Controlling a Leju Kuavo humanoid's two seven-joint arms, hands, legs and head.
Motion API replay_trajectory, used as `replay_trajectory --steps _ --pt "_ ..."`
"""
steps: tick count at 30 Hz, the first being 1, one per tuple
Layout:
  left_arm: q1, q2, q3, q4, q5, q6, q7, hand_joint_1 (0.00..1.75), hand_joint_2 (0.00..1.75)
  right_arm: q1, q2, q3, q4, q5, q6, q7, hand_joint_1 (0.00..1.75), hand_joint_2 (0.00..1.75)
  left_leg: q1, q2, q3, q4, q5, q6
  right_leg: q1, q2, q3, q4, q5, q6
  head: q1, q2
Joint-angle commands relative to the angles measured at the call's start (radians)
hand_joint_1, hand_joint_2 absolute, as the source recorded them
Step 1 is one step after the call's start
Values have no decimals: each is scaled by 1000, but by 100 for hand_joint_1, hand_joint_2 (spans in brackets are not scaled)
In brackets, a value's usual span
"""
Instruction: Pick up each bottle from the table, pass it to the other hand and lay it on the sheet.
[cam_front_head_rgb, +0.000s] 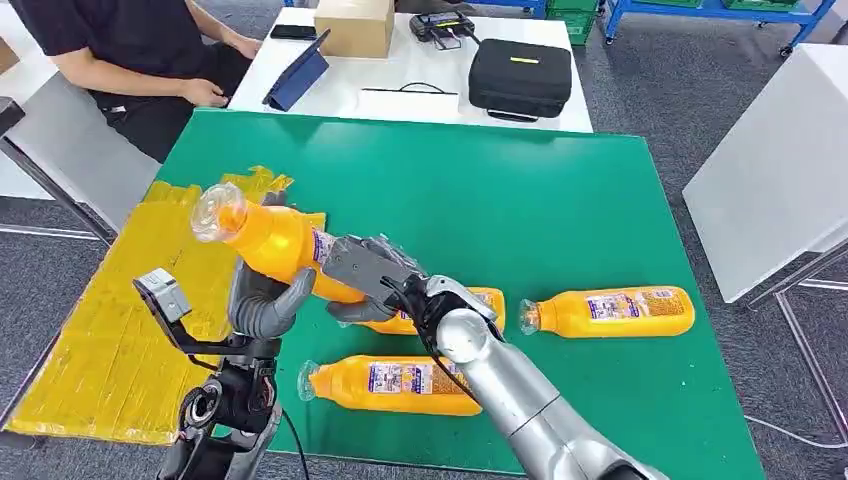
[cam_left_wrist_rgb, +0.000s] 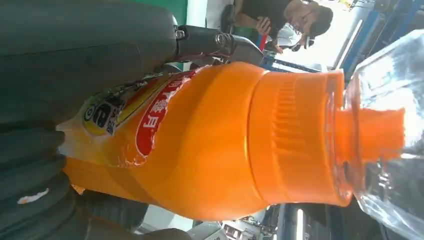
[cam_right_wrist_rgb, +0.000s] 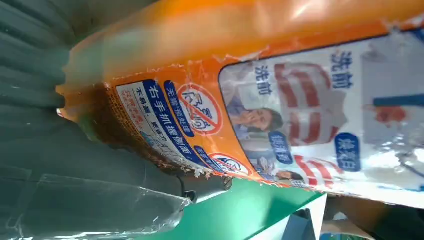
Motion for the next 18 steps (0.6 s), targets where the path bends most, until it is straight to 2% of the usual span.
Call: replay_trajectory --steps 1,7,16,18 --pt "-52 -5 -13 80 42 -2 25 0 175 -74 7 -1 119 -33 36 -45 175 175 0 0 2 0 0 -2 1 -4 2 0 -1 -2 0 0" --pt "-55 1 -29 99 61 16 36 0 175 -85 17 -1 187 -42 52 -69 175 175 0 0 2 0 0 -2 1 -4 2 0 -1 -1 0 0" --pt "-55 1 -28 97 62 17 35 0 175 -87 17 0 188 -41 53 -70 175 175 0 0 2 0 -1 -2 1 -4 2 0 -1 -2 0 0" --pt "-53 0 -32 93 66 20 36 0 175 -99 15 34 208 0 52 -52 175 175 1 0 4 1 -2 -3 2 -6 4 1 -2 -3 0 0"
